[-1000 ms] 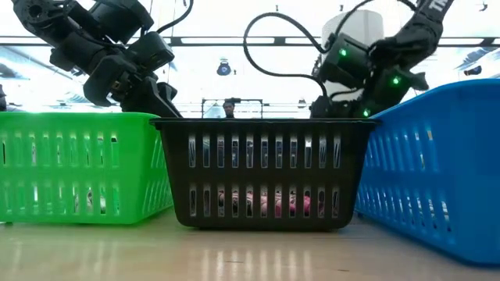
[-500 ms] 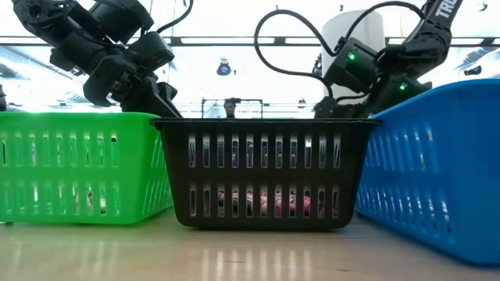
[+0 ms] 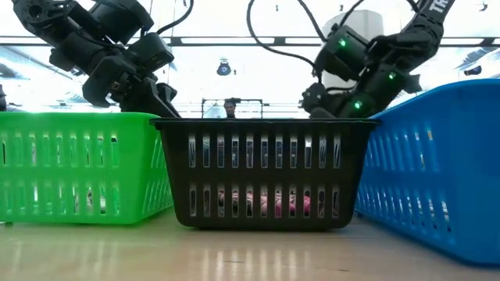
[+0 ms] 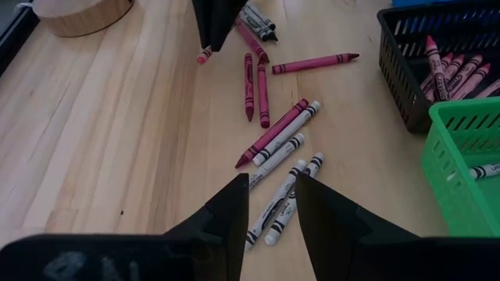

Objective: Sort crayons
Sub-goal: Put the pink crayon into the black bin

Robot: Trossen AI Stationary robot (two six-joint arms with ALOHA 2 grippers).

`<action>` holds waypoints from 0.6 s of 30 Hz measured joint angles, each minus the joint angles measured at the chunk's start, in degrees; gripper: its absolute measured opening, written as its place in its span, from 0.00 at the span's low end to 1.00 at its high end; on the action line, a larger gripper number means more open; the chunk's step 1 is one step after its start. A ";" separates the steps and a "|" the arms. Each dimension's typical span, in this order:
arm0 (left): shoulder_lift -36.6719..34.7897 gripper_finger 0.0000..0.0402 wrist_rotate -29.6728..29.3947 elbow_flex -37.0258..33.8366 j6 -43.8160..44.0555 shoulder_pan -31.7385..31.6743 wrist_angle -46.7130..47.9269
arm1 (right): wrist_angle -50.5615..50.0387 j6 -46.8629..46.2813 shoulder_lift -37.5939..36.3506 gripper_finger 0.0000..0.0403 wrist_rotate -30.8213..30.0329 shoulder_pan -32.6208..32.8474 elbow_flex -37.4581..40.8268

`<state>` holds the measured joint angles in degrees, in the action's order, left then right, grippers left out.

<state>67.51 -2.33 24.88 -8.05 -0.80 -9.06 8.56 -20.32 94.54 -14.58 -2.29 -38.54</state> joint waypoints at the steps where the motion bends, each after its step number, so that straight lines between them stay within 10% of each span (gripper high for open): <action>1: 0.02 0.29 0.00 0.00 0.00 0.00 0.00 | 0.08 -0.04 0.00 0.08 -0.18 0.38 -0.40; 18: 0.02 0.29 0.02 0.00 0.52 0.00 -0.02 | -0.07 0.53 -0.04 0.08 -0.71 4.66 -5.79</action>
<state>67.52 -2.31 24.88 -7.53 -0.80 -9.08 8.50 -19.79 94.50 -15.29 2.37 -44.33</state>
